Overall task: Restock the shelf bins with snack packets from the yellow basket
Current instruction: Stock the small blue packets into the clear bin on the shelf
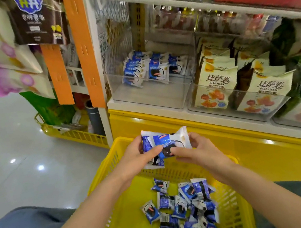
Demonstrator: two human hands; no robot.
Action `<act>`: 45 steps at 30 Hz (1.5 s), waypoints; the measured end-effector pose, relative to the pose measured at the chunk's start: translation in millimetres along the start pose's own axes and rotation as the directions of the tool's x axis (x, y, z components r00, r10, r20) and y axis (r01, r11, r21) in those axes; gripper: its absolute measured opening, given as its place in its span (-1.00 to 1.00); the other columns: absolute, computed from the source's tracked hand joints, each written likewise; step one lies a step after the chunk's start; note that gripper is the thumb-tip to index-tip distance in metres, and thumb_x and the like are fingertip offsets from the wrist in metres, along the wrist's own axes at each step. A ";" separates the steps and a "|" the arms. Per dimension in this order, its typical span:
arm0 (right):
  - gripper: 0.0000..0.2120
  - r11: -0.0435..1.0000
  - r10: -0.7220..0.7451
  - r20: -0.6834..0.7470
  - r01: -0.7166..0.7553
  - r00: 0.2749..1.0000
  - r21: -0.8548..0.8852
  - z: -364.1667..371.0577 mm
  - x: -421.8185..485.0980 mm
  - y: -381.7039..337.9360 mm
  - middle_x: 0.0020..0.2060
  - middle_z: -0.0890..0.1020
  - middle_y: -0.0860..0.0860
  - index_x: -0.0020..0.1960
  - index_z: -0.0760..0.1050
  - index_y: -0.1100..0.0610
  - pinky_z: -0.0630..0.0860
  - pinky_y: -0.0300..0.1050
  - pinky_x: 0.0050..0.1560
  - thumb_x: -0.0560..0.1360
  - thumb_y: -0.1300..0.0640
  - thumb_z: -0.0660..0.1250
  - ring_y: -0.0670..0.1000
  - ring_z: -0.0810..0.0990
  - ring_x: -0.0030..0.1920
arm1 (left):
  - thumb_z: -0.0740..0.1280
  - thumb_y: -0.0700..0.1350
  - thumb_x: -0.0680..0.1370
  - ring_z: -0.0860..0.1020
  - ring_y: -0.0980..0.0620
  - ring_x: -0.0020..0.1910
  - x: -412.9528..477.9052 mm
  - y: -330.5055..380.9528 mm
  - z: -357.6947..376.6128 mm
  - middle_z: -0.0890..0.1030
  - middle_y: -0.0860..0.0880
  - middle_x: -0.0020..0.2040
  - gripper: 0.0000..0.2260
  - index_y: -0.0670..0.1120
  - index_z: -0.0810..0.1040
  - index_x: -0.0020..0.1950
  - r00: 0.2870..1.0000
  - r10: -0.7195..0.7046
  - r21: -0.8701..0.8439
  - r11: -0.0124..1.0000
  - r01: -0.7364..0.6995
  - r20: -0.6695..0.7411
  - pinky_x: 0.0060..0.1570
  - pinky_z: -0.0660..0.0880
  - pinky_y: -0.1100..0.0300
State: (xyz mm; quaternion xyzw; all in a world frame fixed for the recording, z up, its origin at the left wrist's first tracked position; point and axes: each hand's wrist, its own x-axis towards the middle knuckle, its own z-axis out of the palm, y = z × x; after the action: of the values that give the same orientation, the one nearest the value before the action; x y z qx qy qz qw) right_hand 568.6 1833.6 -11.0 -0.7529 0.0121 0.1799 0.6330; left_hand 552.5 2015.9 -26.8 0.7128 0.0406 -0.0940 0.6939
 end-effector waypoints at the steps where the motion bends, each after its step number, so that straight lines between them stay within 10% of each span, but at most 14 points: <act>1: -0.55 0.991 -0.018 0.021 0.021 1.000 -0.134 -0.2 -1.9 -4.6 0.01 0.63 -0.05 0.13 0.42 -0.01 0.59 -0.25 -0.13 0.32 0.05 0.52 -0.10 0.65 -0.05 | 0.39 -0.10 0.46 0.61 0.20 -0.03 -0.4 4.3 -4.1 0.62 0.05 0.04 -0.65 -0.08 0.45 0.23 0.999 0.033 0.045 0.998 -0.033 0.000 -0.04 0.56 0.28; 10: -0.75 0.676 -0.236 0.119 0.251 0.964 -0.693 1.2 0.0 -67.7 -0.21 0.52 -0.25 -0.02 0.42 -0.15 0.38 -0.45 -0.40 0.37 -0.16 0.40 -0.25 0.52 -0.29 | 0.44 -0.13 0.42 0.60 0.27 -0.09 11.5 46.9 -26.5 0.58 0.15 -0.03 -0.61 -0.01 0.40 0.18 0.977 0.211 0.203 0.956 -0.212 0.027 -0.19 0.57 0.34; 17: -0.80 0.591 -0.379 0.022 0.260 0.925 -0.764 -12.3 33.5 -134.3 -0.14 0.60 -0.15 0.01 0.52 -0.09 0.42 -0.38 -0.40 0.42 -0.11 0.37 -0.17 0.53 -0.28 | 0.38 -0.13 0.48 0.58 0.16 0.03 45.6 72.1 -44.3 0.62 0.09 0.05 -0.73 0.03 0.48 0.16 0.936 0.324 0.014 0.945 -0.326 -0.139 0.02 0.52 0.23; 23: -0.63 0.497 -0.513 -0.175 0.125 0.840 -0.859 -22.2 114.0 -179.8 0.06 0.61 0.09 0.16 0.51 0.16 0.47 -0.10 0.00 0.44 -0.01 0.39 0.07 0.56 0.04 | 0.36 -0.11 0.51 0.56 0.21 -0.05 73.6 78.7 -60.3 0.60 0.18 -0.06 -0.86 0.15 0.50 -0.08 0.897 0.360 -0.121 0.909 -0.400 -0.258 -0.08 0.48 0.38; 33: -0.65 0.095 -0.358 -0.274 -0.258 0.893 -0.962 -42.4 224.3 -185.6 0.06 0.58 0.29 0.12 0.50 0.34 0.44 -0.01 -0.05 0.48 0.09 0.36 0.26 0.55 0.08 | 0.38 -0.16 0.49 0.57 0.33 -0.13 109.3 81.4 -71.7 0.62 0.17 -0.07 -0.84 0.07 0.52 0.00 0.882 0.378 -0.282 0.846 -0.452 -0.279 -0.17 0.48 0.49; 45: -0.67 -0.079 -0.218 -0.212 -0.233 0.953 -0.969 -44.9 274.0 -161.0 0.11 0.56 0.21 0.17 0.49 0.25 0.40 -0.10 -0.03 0.45 0.15 0.41 0.18 0.52 0.10 | 0.39 -0.17 0.47 0.58 0.35 -0.13 133.3 80.7 -93.1 0.62 0.24 -0.14 -0.81 0.13 0.50 -0.09 0.875 0.392 -0.383 0.790 -0.478 -0.285 -0.21 0.48 0.49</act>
State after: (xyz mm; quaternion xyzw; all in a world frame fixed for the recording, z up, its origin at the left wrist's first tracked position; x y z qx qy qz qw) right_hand 875.9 1879.9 69.3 -0.9901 -0.0225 0.0158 -0.1377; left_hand 705.5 2096.3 28.8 0.5319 -0.0387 0.1493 0.8327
